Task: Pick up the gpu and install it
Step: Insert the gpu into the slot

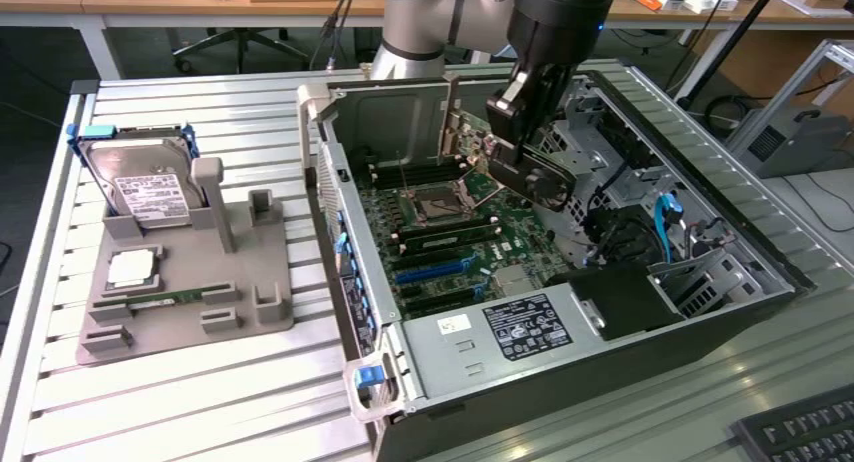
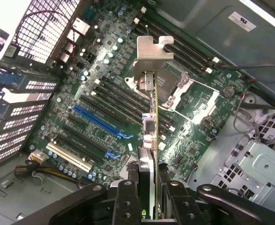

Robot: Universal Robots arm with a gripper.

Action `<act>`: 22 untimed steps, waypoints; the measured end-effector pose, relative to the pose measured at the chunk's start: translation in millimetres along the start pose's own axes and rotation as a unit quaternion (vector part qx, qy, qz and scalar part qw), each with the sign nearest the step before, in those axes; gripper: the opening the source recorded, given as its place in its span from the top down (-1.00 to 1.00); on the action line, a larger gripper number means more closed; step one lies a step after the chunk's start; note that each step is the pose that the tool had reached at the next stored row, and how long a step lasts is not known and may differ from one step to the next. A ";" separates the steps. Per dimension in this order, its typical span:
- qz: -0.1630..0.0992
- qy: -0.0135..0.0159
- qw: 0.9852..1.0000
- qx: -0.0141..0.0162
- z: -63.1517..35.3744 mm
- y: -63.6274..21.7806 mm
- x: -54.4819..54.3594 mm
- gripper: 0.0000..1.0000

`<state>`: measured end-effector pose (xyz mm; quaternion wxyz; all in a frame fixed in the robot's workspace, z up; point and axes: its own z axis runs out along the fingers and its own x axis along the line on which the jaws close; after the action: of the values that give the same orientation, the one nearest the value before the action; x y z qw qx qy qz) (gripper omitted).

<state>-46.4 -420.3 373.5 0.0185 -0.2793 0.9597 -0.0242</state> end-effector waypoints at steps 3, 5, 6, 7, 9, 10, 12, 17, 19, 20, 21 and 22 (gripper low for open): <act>-0.002 0.000 1.000 0.000 0.0 0.0 0.0 0.47; -0.004 0.000 1.000 0.000 0.0 0.0 0.0 0.47; -0.005 0.000 1.000 0.000 0.0 0.0 0.0 0.47; -0.006 0.000 1.000 0.000 0.1 0.0 0.0 0.47; -0.008 0.000 1.000 0.000 0.1 0.0 0.0 0.47; -0.009 0.000 1.000 0.001 0.1 0.0 0.0 0.47; -0.011 0.000 1.000 0.001 0.1 0.0 0.0 0.47; -0.014 0.000 1.000 0.001 0.1 0.0 0.0 0.47; -0.015 0.000 1.000 0.001 0.2 0.0 0.0 0.47; -0.016 0.000 1.000 0.001 0.2 0.0 0.0 0.47; -0.016 0.000 1.000 0.001 0.2 0.0 0.0 0.47; -0.017 0.000 1.000 0.001 0.2 0.0 0.0 0.47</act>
<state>-46.4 -420.3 373.3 0.0186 -0.2956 0.9548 -0.0250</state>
